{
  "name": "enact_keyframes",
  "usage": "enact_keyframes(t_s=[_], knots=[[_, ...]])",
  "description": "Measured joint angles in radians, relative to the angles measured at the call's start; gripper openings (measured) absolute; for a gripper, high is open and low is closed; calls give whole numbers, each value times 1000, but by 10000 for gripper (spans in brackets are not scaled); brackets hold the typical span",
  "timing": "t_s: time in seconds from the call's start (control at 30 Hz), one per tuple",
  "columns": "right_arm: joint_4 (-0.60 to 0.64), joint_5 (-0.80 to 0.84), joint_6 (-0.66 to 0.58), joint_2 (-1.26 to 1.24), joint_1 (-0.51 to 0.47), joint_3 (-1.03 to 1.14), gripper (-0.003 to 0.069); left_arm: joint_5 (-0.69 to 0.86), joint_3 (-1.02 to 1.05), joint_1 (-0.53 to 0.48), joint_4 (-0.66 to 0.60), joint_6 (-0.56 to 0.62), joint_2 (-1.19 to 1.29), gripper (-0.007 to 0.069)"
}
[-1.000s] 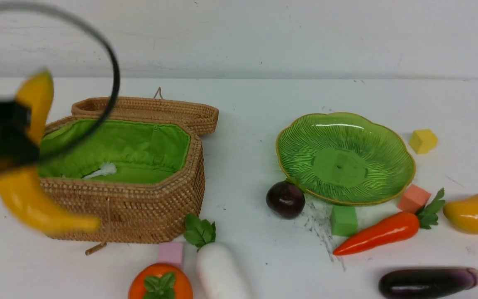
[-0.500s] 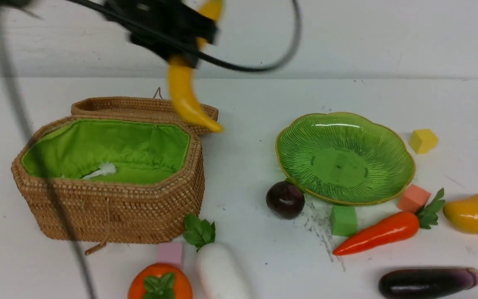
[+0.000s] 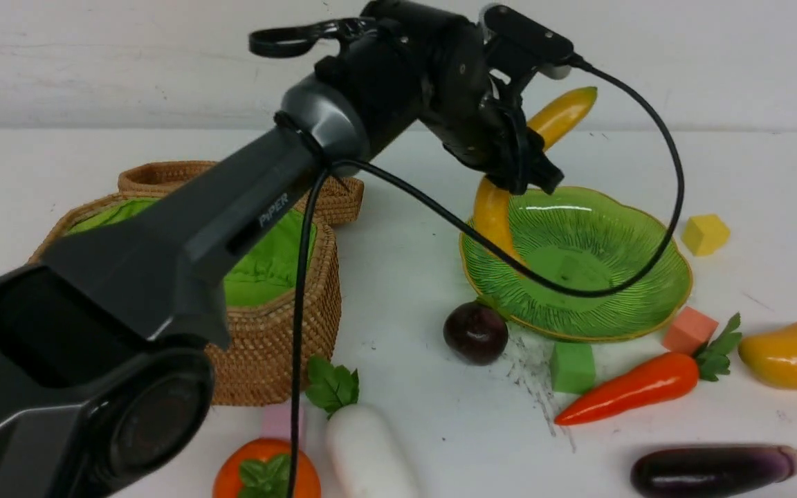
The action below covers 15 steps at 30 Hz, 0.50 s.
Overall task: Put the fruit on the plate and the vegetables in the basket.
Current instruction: Use the left arm to grab a banana and put it into the right plate
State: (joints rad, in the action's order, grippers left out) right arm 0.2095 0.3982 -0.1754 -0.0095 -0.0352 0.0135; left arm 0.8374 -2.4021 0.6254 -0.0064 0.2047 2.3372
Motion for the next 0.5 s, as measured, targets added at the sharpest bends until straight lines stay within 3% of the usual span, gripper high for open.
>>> enact_keyframes(t_s=[0.17,0.33,0.5], knots=[[0,0,0,0,0,0,242,-71,-1,0,-3,-149,16,298],[0,0,0,0,0,0,242,-70,-1,0,-3,-205,26,304],[0,0,0,0,0,0,242,-53,-1,0,-6,-205,30,433]])
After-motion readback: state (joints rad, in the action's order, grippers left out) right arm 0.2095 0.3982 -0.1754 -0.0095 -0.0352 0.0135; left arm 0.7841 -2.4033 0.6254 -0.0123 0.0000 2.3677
